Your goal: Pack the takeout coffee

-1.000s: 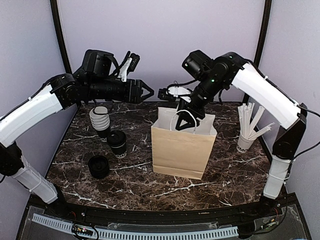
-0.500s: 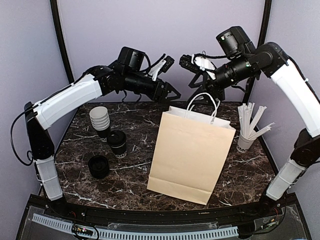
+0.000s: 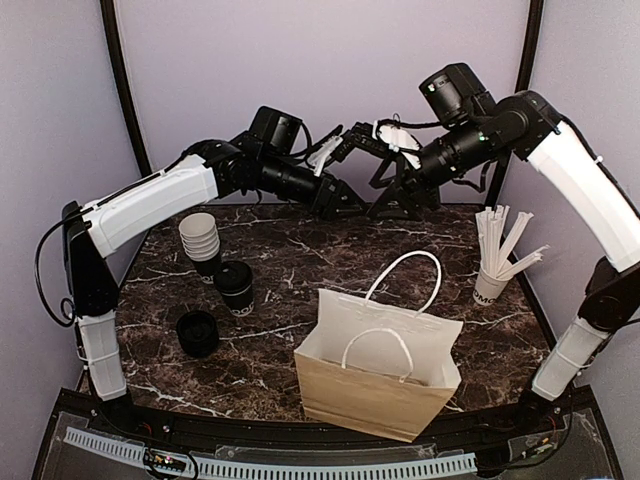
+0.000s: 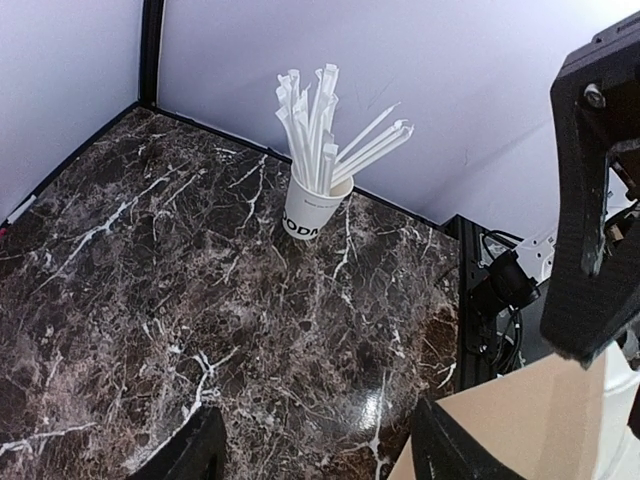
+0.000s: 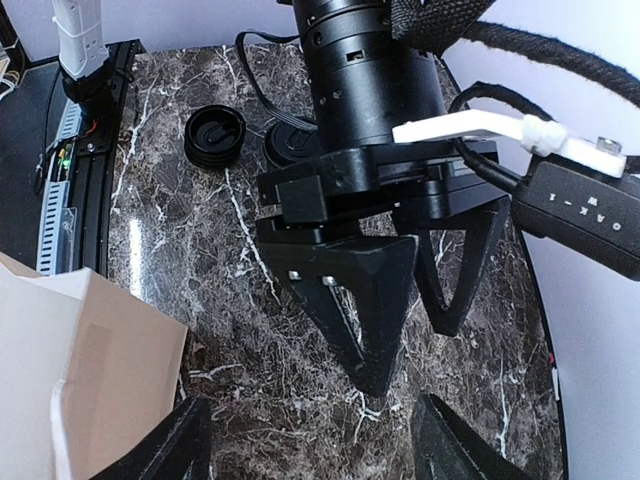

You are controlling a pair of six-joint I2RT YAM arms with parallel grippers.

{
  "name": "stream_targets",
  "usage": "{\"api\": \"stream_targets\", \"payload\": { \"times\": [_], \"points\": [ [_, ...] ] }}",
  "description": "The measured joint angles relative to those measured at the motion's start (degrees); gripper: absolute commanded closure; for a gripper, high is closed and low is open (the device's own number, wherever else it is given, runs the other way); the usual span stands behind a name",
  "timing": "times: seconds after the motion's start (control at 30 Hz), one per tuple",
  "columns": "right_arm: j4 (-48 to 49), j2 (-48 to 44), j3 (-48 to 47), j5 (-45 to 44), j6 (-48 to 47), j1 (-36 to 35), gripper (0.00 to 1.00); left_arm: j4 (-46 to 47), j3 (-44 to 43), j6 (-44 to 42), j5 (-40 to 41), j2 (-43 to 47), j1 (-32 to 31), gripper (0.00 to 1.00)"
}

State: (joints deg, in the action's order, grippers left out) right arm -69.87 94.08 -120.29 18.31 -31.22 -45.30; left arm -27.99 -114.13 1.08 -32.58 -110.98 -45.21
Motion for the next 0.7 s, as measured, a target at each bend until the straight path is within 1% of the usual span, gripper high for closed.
{"api": "stream_targets", "payload": {
  "times": [0.13, 0.23, 0.3, 0.37, 0.43, 0.5, 0.57, 0.7],
  "points": [
    [0.3, 0.0, 0.0, 0.0, 0.0, 1.0, 0.3, -1.1, 3.1, 0.1, -1.3, 2.7, 0.0, 0.33],
    [0.5, -0.1, 0.0, 0.3, 0.0, 3.5, 0.3, -1.2, 7.8, -1.6, -3.1, 7.9, -0.2, 0.27],
    [0.9, -0.5, 0.7, 0.9, 0.0, 6.2, 0.3, -1.6, 10.3, -3.7, -4.5, 11.8, -1.0, 0.26],
    [1.2, -1.3, 1.9, 1.5, 0.0, 9.0, 0.3, -2.4, 10.8, -6.6, -5.2, 14.8, -3.0, 0.26],
    [1.5, -2.1, 3.5, 1.9, 0.0, 11.5, 0.3, -4.2, 8.8, -9.7, -5.9, 16.0, -5.7, 0.25],
    [1.9, -2.8, 5.0, 2.3, 0.0, 13.7, 0.3, -6.1, 6.5, -11.4, -6.3, 15.0, -8.7, 0.26],
    [2.3, -3.3, 6.0, 2.6, 0.1, 15.4, 0.3, -8.6, 2.6, -13.0, -6.6, 11.9, -11.1, 0.27],
    [2.7, -4.2, 6.5, 3.1, 0.2, 17.4, 0.3, -12.1, -2.1, -14.4, -7.1, 4.5, -12.7, 0.33]
  ]
}}
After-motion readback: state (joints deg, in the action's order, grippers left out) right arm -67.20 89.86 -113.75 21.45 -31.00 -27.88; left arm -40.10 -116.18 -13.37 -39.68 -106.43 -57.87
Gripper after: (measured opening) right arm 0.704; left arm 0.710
